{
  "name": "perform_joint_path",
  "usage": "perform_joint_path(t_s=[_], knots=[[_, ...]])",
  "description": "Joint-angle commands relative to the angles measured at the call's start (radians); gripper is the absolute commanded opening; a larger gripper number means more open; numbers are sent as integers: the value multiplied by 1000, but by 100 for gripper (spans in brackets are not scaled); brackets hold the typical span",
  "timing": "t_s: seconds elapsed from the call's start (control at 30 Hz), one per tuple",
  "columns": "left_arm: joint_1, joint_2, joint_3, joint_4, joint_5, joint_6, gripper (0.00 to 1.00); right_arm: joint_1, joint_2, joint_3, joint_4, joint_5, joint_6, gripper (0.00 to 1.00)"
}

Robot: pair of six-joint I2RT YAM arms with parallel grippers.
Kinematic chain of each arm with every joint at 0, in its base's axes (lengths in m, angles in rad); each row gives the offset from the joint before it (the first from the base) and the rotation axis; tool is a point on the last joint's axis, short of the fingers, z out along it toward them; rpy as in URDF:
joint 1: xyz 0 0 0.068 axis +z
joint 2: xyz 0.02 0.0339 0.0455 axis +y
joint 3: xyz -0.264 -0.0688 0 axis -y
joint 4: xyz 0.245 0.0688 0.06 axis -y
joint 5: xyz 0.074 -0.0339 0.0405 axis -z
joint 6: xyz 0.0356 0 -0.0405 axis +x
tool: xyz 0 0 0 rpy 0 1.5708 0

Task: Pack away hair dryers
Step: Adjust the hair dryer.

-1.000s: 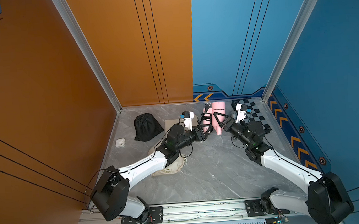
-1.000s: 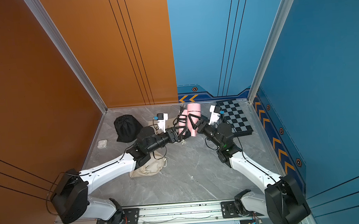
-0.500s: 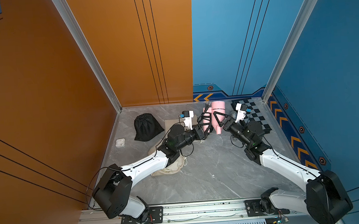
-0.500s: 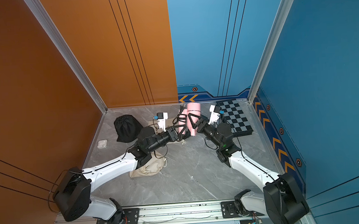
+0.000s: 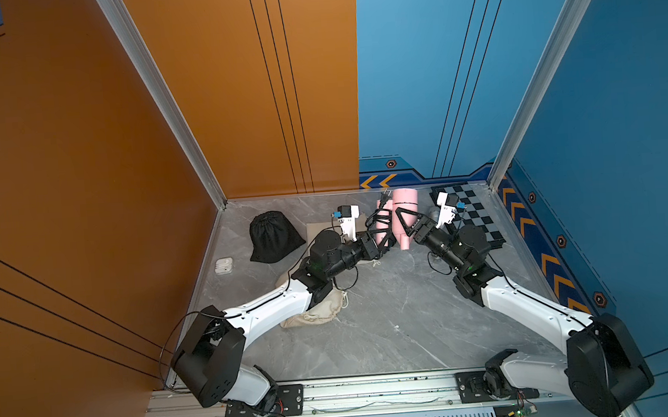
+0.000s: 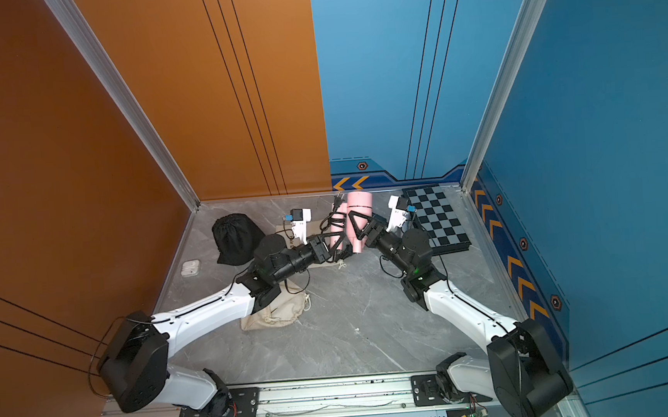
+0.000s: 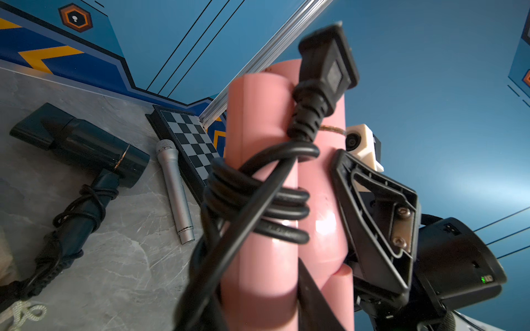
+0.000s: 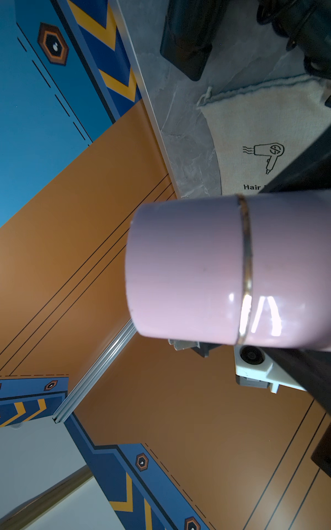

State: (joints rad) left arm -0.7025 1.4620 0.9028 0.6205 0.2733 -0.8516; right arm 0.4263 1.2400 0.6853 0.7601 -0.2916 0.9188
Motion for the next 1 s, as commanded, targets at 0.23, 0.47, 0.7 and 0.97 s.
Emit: perform_joint_path(t_s=[0.23, 0.47, 0.7, 0.97], knots=[[26, -102, 23, -125, -40, 144, 3, -1, 13, 20, 13, -36, -20, 84], [37, -149, 119, -418, -127, 291, 4, -36, -41, 2, -148, 8, -110, 86], [104, -193, 207, -695, -228, 372, 5, -71, -163, -33, -384, 50, -272, 85], [198, -250, 279, -930, -316, 436, 5, 141, -201, -71, -586, 179, -546, 83]])
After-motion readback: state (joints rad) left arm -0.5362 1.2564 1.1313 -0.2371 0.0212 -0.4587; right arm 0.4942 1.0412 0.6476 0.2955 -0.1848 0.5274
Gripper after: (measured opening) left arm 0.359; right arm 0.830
